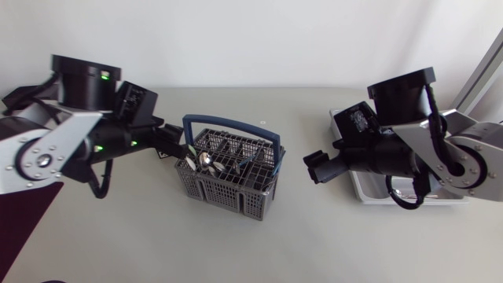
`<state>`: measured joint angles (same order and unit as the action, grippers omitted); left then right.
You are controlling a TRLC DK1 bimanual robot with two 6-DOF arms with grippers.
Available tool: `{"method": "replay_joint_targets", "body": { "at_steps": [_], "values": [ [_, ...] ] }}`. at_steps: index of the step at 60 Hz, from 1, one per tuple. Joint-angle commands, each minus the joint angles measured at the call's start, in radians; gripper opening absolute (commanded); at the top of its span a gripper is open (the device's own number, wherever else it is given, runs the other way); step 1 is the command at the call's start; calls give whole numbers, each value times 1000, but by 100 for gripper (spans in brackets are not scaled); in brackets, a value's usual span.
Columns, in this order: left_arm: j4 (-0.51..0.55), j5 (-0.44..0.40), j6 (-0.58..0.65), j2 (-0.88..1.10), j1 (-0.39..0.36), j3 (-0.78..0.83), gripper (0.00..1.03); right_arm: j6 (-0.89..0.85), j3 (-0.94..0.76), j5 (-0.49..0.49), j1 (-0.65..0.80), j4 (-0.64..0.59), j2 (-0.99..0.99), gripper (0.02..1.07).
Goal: Transfer all utensils from the basket to the drawer tray.
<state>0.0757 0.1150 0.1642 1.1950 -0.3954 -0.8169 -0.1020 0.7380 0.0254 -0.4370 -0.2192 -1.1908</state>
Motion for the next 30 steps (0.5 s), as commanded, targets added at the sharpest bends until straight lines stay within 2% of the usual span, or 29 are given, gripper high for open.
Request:
{"method": "replay_joint_targets", "body": {
  "at_steps": [1,7,9,16,19,22,26,30],
  "values": [
    [50,-31,23,-103,35,2,77,-13,-40,-5,-2,-28,39,102],
    [131,-92,55,-109,122,-7,76,-13,-55,-7,-3,-35,43,102],
    [130,-109,75,-92,158,1,72,-13,-58,-7,-6,-35,40,102],
    [125,-198,118,11,250,7,68,8,-61,-32,-22,-45,28,101],
    [122,-207,147,83,270,-2,67,19,-57,-39,-37,-43,16,95],
    [122,-216,161,137,279,-13,64,24,-55,-55,-46,-39,-1,95],
    [113,-259,167,212,296,-34,59,27,-46,-56,-62,-23,-41,88],
    [113,-267,172,273,291,-59,59,31,-32,-56,-69,-12,-82,82]
  ]
}}
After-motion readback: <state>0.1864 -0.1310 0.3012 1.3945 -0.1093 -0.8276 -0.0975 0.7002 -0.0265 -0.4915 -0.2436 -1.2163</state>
